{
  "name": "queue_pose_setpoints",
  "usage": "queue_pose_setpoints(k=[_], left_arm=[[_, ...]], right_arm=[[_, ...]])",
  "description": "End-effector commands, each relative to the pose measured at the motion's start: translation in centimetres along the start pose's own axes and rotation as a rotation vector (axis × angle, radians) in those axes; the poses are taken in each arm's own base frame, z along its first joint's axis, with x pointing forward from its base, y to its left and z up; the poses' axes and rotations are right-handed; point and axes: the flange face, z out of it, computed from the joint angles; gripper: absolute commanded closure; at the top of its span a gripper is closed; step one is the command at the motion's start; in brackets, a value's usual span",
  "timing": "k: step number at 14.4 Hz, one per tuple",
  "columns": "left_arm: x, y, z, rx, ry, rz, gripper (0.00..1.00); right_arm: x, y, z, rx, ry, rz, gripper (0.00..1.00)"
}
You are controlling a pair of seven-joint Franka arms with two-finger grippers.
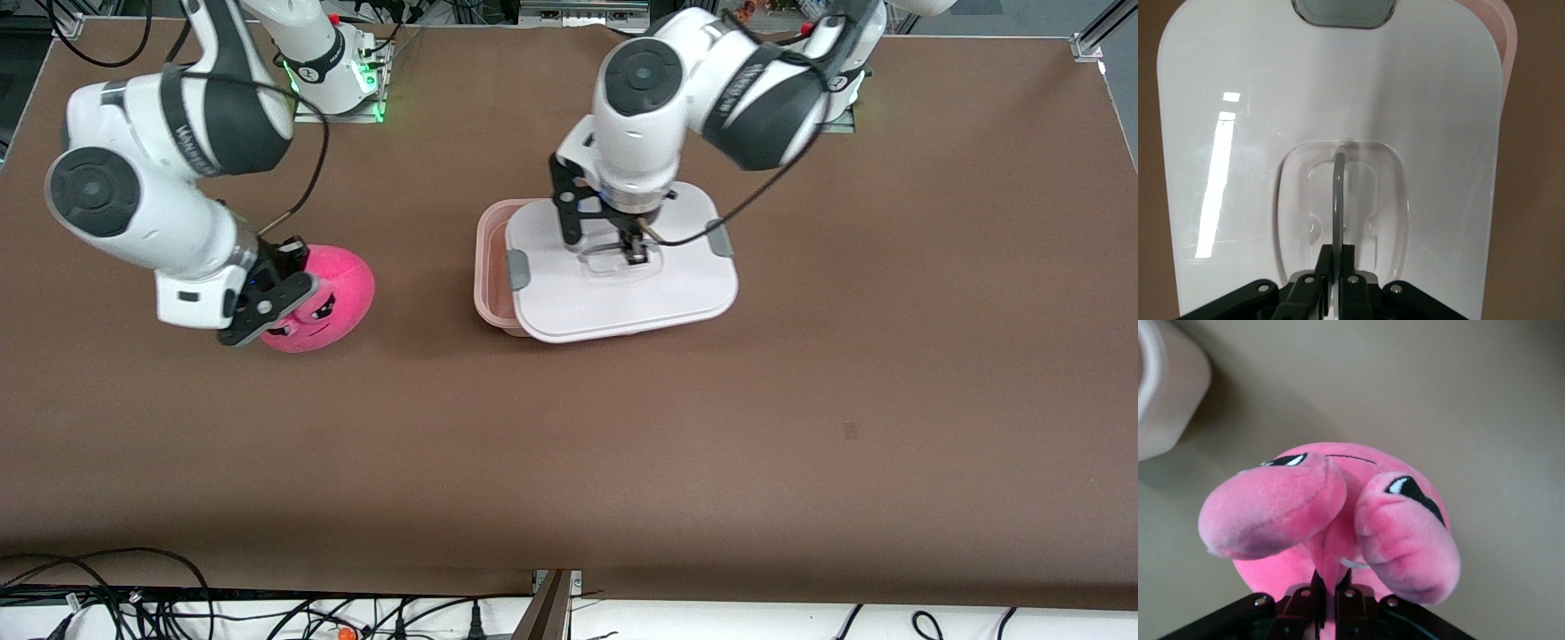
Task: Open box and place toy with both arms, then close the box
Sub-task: 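Lift the lid off with the left gripper while the right gripper lifts the toy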
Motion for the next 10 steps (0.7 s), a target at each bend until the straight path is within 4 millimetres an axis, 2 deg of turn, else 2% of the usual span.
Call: queue_pose_setpoints(k=[1,3,7,9,10], left_arm=[[-5.0,-3.2,-2.0,-0.039,0.006,0.016,1.00],[-9.3,-6.0,-2.8,-0.060,-0.007,-0.021,1.00],[-17.6,-11.5,-3.5,-0.069,0.009,-0.038,1.00],[-21.3,-13.3,-3.4,-0.075,0.014,-0.006,1.00],[-22.9,-13.6,-3.4,-0.081,0.014,0.002,1.00]], right_arm=[[1.8,-4.5,-1.3,-0.030,-0.037,-0.098,1.00],[3.8,-10.7,-2.8,-0.083,-0.060,-0.196,1.00],[5.8,-17.6,-4.1,-0.112,-0.101,-0.307,1.00],[7.0,-21.8,-4.3,-0.130,-0.104,-0.374,1.00],[7.8,-23.8,-3.9,-0.137,-0.103,-0.405,1.00]])
